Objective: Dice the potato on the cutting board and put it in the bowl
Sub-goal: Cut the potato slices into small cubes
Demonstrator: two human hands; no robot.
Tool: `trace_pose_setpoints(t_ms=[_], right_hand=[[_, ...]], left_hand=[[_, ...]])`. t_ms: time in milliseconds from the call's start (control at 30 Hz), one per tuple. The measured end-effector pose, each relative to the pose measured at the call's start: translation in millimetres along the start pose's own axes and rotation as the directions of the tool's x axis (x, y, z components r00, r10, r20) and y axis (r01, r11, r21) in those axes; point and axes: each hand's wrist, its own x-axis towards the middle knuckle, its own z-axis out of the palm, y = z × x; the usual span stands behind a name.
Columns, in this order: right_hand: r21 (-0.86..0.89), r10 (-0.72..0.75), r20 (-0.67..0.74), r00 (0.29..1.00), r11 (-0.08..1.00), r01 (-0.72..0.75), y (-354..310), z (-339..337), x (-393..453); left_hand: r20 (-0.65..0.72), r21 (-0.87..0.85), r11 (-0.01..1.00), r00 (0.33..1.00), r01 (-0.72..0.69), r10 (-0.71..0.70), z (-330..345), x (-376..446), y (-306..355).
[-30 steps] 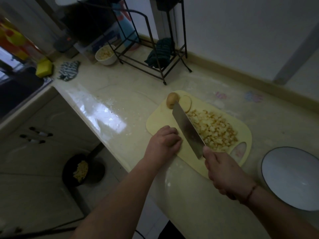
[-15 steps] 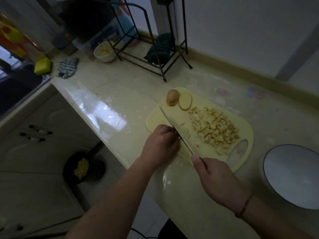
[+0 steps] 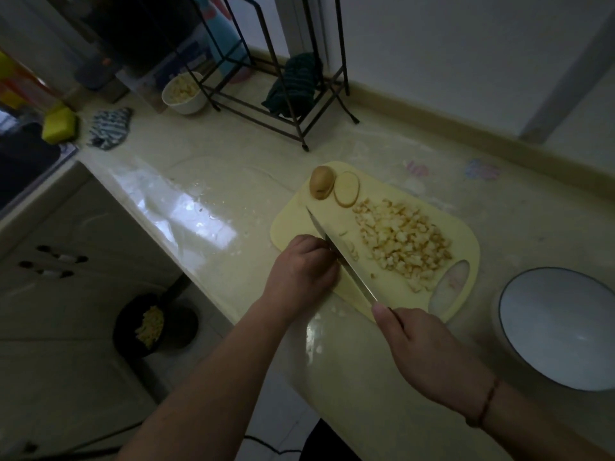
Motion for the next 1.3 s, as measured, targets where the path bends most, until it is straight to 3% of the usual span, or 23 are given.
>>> trace_pose_setpoints(t_ms=[267, 467, 800, 1300], right_hand=[[-0.037, -0.019, 0.002, 1.000, 0.999, 0.019, -7, 10, 25], [0.145, 0.065, -0.011, 0.998, 0.987, -0.062, 4, -11, 24], [0.063, 0.009, -0.007, 1.000, 0.998, -0.008, -10, -7, 10], [-0.027, 0.005, 0.017, 1.000, 1.000, -0.004, -3, 4, -5]], left_hand=[[-0.017, -0.043, 0.999, 1.000, 0.016, -0.017, 0, 0, 0], [-0.056, -0.066, 0.998, 0.998, -0.005, 0.001, 4, -1, -3], [-0.034, 0.005, 0.998, 0.998, -0.055, 0.055, -3, -12, -1], [-0.061, -0.017, 1.000, 0.998, 0.023, -0.024, -1, -6, 2]])
